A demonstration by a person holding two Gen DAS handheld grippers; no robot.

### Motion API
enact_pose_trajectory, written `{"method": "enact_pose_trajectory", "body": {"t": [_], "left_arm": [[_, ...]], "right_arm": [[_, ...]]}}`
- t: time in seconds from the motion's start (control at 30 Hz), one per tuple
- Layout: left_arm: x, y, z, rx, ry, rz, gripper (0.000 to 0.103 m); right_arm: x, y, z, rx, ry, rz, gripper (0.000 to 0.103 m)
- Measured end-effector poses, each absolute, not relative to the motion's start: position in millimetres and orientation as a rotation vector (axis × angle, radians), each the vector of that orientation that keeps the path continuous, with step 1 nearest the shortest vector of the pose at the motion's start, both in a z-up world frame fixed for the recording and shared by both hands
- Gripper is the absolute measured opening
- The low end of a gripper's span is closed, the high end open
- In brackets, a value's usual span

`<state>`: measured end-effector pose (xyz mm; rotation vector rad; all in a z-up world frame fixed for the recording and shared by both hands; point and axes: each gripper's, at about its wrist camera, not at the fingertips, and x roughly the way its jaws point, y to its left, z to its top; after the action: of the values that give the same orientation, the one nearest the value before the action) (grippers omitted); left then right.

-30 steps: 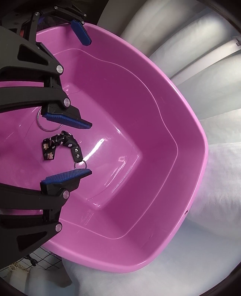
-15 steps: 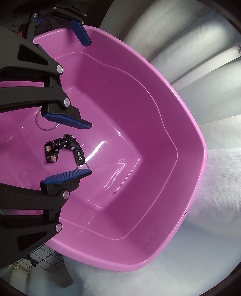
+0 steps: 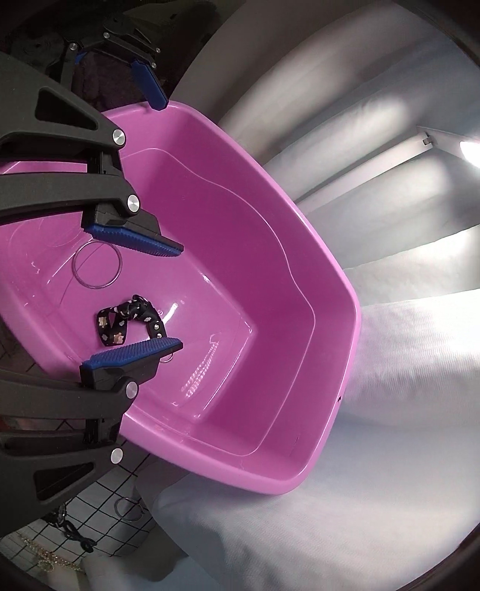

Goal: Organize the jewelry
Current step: 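Withdraw both tools from the tub back over the table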

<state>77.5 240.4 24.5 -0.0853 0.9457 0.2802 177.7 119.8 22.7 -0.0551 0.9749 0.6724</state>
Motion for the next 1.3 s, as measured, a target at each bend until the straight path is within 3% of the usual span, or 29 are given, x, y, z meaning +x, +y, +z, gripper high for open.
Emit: {"method": "enact_pose_trajectory", "body": {"t": [0.83, 1.3], "left_arm": [[14, 102, 44, -0.085, 0.908, 0.111, 0.086], [-5, 17, 16, -0.043, 0.924, 0.009, 0.086]], "right_arm": [[57, -85, 15, 0.082, 0.972, 0.464, 0.045], [2, -170, -17, 0.091, 1.013, 0.343, 0.045]]}}
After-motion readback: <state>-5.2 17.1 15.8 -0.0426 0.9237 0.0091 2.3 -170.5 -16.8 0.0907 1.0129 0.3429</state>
